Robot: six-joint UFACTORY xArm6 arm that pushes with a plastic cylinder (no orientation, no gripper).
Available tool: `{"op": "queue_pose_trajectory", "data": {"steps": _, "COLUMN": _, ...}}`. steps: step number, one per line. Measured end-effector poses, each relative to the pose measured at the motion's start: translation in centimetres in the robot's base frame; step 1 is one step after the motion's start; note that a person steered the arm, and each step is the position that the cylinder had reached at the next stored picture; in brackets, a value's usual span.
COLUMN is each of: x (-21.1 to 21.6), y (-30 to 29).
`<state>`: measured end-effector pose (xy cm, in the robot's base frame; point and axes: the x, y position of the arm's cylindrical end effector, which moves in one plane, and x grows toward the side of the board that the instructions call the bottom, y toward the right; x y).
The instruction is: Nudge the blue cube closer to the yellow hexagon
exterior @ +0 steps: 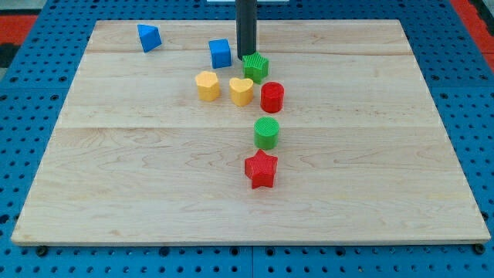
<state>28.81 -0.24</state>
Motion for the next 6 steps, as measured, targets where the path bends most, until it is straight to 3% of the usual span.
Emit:
{"op": "queue_pose_trajectory", "data": {"steps": 3, "x": -5.1, "y": 4.0}}
{"op": "queue_pose_trajectory", "data": {"steps": 4, "x": -6.4, "y": 1.2}}
{"op": "queue_pose_trajectory", "data": {"steps": 6, "x": -2.1, "y": -2.9}}
